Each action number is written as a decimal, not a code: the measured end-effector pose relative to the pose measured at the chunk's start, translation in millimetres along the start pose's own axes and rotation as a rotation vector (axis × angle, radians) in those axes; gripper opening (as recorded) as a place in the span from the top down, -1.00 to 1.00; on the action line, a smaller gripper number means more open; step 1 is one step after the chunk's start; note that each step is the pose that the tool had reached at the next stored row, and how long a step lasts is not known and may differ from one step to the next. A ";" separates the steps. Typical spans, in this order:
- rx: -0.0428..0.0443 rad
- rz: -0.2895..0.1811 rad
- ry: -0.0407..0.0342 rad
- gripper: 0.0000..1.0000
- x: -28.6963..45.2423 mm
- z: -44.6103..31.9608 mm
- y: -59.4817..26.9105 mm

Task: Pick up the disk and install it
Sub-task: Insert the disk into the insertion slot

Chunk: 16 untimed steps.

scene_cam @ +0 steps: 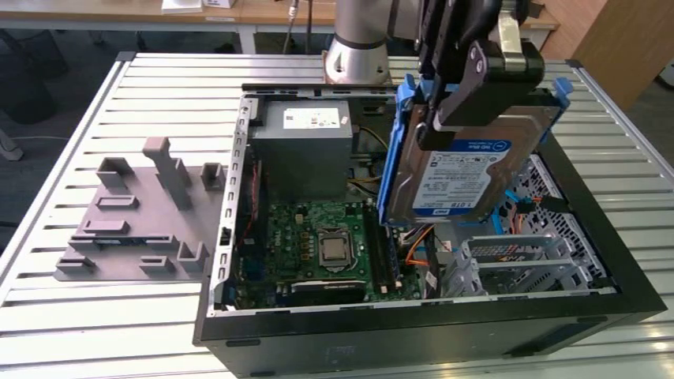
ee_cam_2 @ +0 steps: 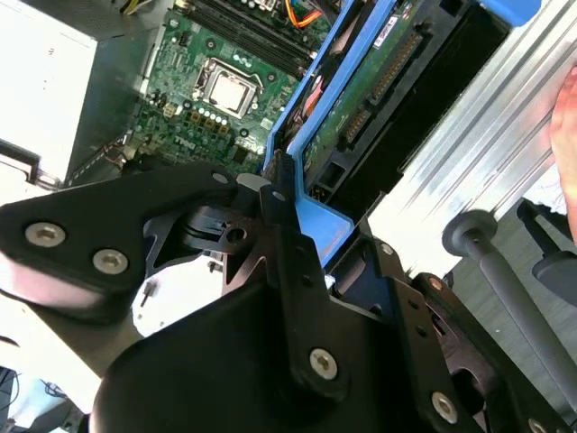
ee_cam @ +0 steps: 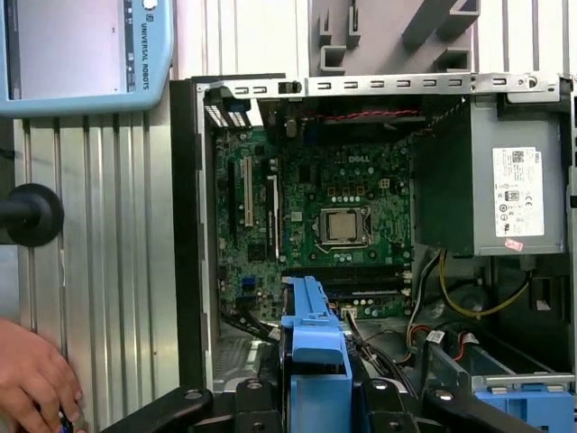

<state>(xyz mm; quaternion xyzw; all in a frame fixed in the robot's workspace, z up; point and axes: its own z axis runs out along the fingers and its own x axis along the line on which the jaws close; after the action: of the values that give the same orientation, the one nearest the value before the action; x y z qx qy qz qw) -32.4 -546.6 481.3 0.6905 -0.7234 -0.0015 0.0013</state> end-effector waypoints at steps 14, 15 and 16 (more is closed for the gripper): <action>-0.0003 0.000 0.0001 0.27 12.9 10.8 -21.3; -0.0003 0.000 0.0000 0.27 13.0 11.6 -23.7; -0.0003 0.000 0.0001 0.27 13.1 12.4 -26.1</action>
<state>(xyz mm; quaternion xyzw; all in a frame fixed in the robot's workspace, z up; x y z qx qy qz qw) -6.9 -560.9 468.9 0.6903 -0.7235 -0.0016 0.0014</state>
